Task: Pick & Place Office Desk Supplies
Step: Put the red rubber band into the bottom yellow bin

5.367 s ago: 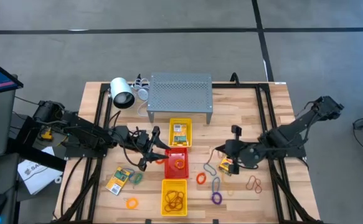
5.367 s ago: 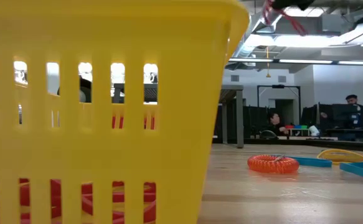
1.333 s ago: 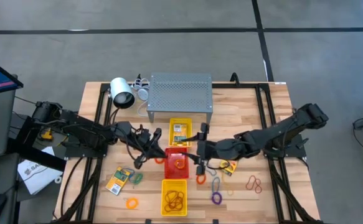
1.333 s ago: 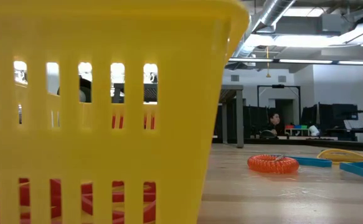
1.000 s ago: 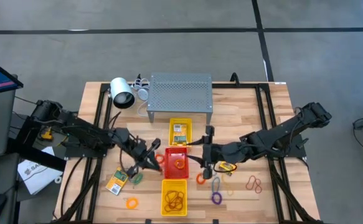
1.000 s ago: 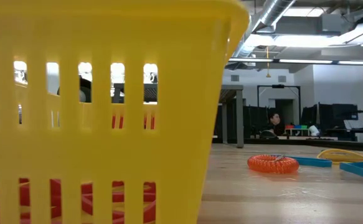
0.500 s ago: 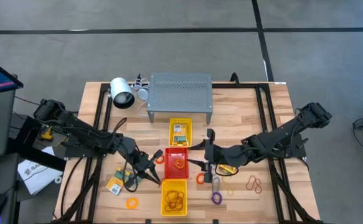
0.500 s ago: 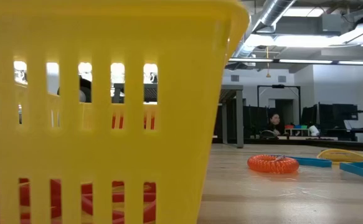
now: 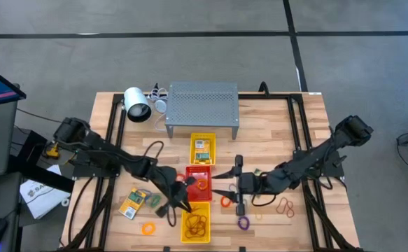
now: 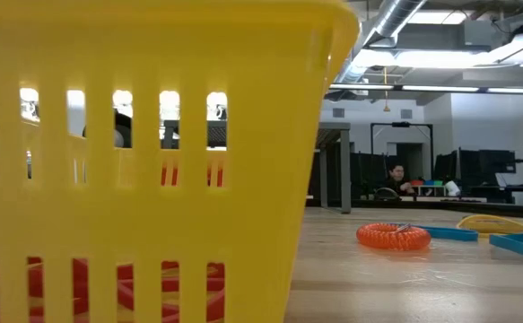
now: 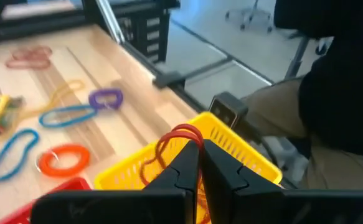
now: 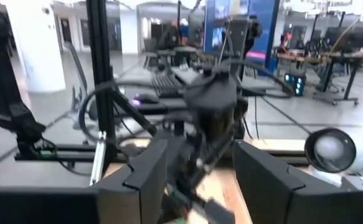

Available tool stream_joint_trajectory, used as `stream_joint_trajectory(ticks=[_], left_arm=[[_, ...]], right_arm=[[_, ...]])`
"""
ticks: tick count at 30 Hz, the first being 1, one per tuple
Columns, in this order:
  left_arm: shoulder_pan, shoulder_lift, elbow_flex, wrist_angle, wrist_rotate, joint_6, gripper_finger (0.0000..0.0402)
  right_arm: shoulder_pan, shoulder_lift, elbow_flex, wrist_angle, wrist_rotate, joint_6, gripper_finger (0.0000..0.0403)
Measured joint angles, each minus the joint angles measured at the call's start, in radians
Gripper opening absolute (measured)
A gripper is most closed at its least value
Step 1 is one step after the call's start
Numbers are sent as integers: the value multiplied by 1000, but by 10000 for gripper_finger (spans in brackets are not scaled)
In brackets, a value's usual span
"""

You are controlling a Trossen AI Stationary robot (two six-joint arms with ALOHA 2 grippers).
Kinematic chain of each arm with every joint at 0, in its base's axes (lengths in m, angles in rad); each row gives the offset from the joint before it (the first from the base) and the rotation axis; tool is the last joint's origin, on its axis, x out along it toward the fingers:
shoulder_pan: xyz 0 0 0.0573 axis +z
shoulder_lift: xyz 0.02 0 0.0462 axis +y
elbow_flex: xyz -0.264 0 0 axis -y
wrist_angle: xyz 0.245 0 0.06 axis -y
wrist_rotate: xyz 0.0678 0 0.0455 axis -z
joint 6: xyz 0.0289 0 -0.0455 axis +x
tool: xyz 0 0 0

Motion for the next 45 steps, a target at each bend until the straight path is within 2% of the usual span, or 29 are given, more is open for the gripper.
stream_joint_trajectory(ticks=[13,25,29,45], left_arm=[[-32,115,14,-17,24,-2,6],[-31,245,121,-57,22,26,6],[-31,292,159,-122,18,27,6],[-32,307,199,-201,20,34,10]], right_arm=[[-3,0,-194,326,3,40,177],[-33,69,-198,405,0,72,177],[-38,103,-198,444,0,78,177],[-43,134,-198,451,-4,106,177]])
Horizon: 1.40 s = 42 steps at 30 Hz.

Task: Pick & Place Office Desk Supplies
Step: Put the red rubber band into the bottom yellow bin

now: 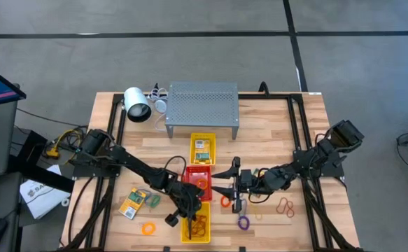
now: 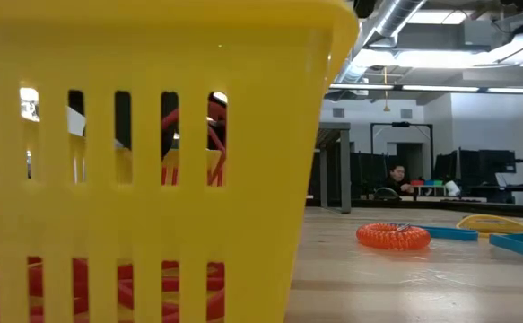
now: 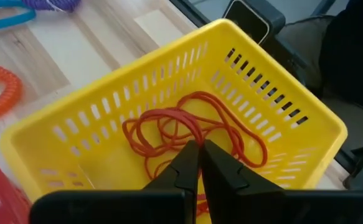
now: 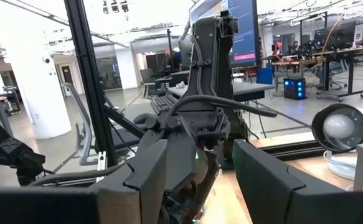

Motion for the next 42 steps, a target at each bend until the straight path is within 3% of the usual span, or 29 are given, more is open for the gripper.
stream_joint_trajectory(ticks=[18,27,42], left_arm=[[8,-55,-1,-12,-6,-10,153],[4,-192,0,-53,-81,16,157],[-23,-128,-1,-173,-98,13,152]], right_arm=[[0,0,0,-1,0,0,177],[0,0,0,-3,-1,7,177],[0,-1,0,-3,-1,8,177]])
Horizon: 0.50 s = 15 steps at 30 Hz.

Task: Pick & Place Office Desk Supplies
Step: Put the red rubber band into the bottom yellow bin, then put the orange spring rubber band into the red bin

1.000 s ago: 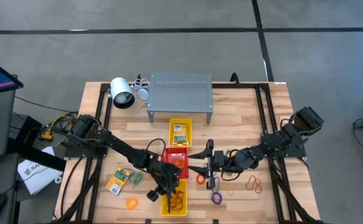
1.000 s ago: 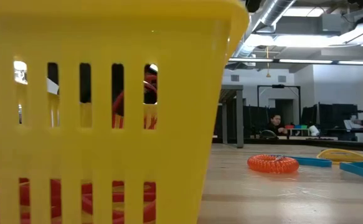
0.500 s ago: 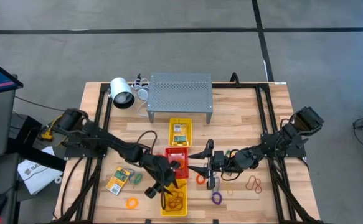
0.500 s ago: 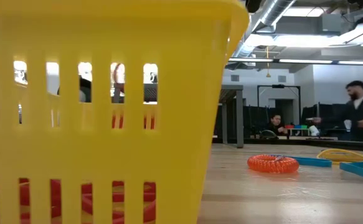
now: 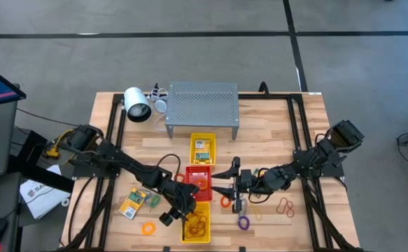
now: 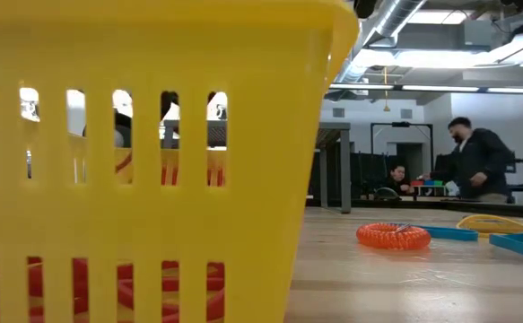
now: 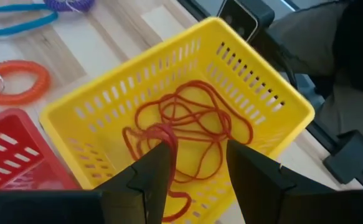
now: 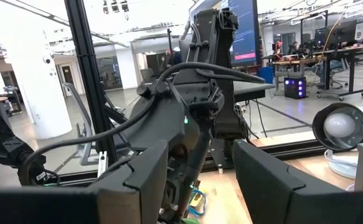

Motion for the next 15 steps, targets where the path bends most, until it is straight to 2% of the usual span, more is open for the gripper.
stream_joint_trajectory(ticks=[8,15], left_arm=[[-6,33,10,8,-3,2,154],[-25,123,116,-98,-37,59,154]], right_arm=[[-1,0,0,0,0,0,177],[0,0,0,0,1,4,177]])
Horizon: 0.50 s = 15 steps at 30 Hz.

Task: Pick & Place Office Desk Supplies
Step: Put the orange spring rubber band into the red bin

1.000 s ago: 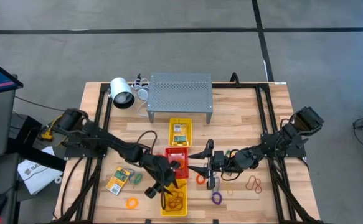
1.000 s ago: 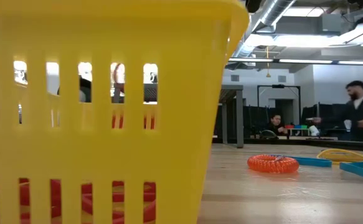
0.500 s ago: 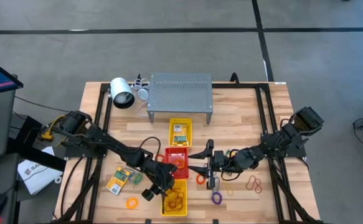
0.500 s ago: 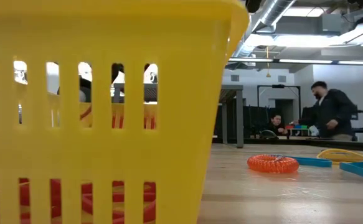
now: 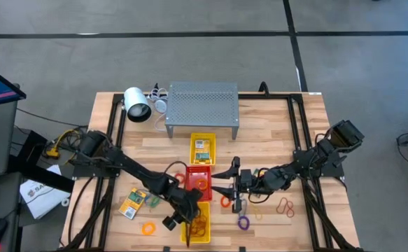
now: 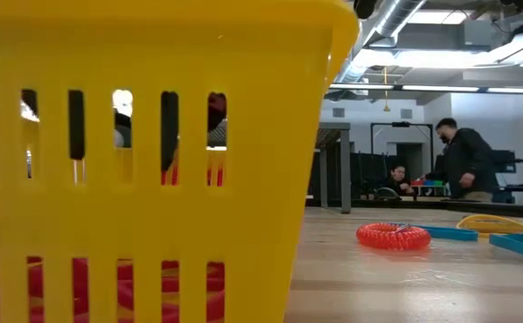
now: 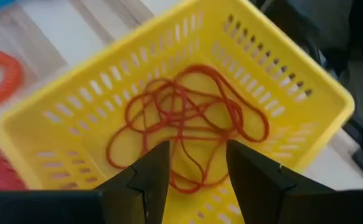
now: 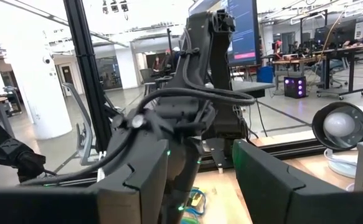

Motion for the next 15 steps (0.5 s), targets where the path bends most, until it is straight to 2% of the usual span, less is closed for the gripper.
stream_joint_trajectory(ticks=[6,10,15], left_arm=[[10,-47,43,-107,-104,24,154],[11,-140,44,-133,-172,43,154],[18,-266,44,-185,-191,52,154]], right_arm=[[2,0,0,-4,1,5,177],[2,0,0,-6,1,6,177],[2,0,0,-21,3,-7,177]])
